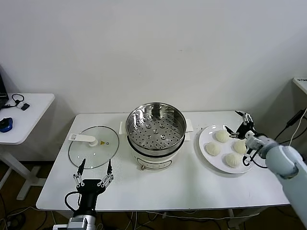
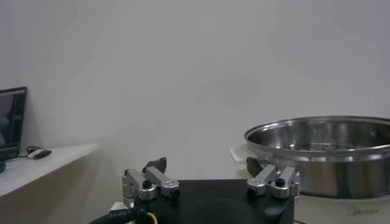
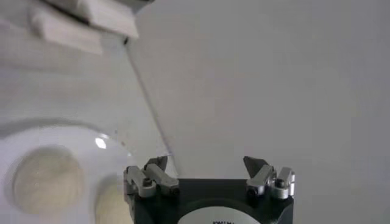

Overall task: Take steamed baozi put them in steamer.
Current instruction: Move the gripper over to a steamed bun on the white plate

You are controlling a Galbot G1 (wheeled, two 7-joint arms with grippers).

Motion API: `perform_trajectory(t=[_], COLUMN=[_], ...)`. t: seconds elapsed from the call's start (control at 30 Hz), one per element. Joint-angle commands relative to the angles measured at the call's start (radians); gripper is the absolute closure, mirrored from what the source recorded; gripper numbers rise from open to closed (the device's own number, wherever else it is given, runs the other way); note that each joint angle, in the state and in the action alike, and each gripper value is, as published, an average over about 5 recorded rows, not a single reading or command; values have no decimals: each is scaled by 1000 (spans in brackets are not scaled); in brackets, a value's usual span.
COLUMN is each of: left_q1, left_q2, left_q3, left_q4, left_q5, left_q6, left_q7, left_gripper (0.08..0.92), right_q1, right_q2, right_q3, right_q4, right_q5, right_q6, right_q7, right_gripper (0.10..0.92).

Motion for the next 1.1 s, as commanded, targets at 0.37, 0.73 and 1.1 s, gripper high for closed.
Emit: perform_trajectory(t=[0.37,0.73,1.1], left_q1=[-4,-1,-5], left_q2=[16,8,5], left_q3=[16,6,1], left_q4=[16,19,28], left_q5=[-3,-17,-23], left_q6=[-6,-16,-20], left_q7=[0,-3,0], left_gripper=[177,177,177], right_q1=[891,1108,1074], right_q2=[-64,249,404], right_q3=[-967,-1203,-1165], right_q4=[-464,-914,-1093], right_q5=[274,270,217], right_q6=[177,285,318], right_q7=[-507,-573,-614], right_gripper=[203,203,203])
